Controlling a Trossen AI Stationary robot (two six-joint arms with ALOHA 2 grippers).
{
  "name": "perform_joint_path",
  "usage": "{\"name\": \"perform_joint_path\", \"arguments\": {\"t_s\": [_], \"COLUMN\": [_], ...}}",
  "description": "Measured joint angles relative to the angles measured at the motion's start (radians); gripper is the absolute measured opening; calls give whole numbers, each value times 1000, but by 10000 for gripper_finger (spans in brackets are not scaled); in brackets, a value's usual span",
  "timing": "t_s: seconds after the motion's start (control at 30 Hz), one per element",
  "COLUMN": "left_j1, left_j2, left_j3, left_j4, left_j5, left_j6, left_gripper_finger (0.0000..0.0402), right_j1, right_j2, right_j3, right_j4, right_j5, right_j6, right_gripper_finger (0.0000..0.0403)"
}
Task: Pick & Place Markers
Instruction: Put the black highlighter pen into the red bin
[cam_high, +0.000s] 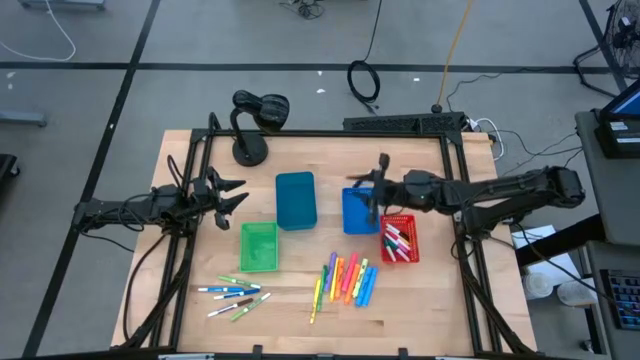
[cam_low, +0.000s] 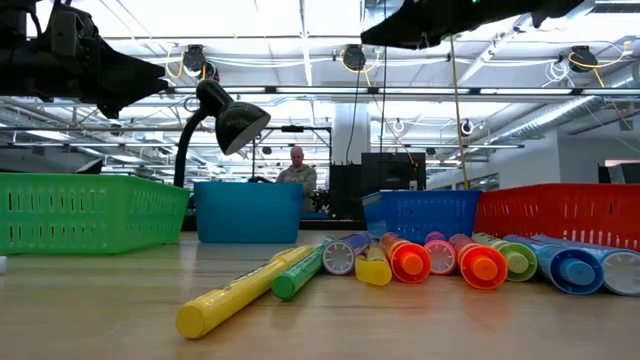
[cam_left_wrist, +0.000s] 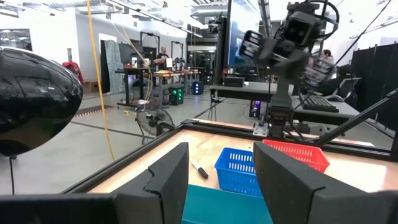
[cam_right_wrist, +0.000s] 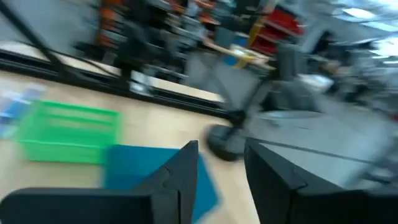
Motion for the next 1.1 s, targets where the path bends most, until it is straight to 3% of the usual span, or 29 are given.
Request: {"name": "perform_joint_path", "arguments": {"t_s": [0.17,0.53,0.6,0.7,0.83,0.97,1.1], "left_j1": [0,0,0,0,0,0,0], "left_j2": [0,0,0,0,0,0,0], "left_j3": [0,0,0,0,0,0,0], "left_j4": [0,0,0,0,0,0,0], "left_j5": [0,0,0,0,0,0,0], "left_j6": [0,0,0,0,0,0,0], "left_gripper_finger": [184,184,184,184,184,184,184], "right_j1": [-36,-110,-142,-219,-355,-470,-562], "right_j2": [0,0,0,23,118,238,354], "right_j3": [0,0,17,125,341,496,527], "right_j4": [2,39,-57,-347,-738,-879,-928], "right_j5": [125,123,131,129,4,-27,-211], "right_j6": [-84,-159,-192,-134,-40,-177,-312], "right_gripper_finger": [115,113,121,133,141,145,145]}}
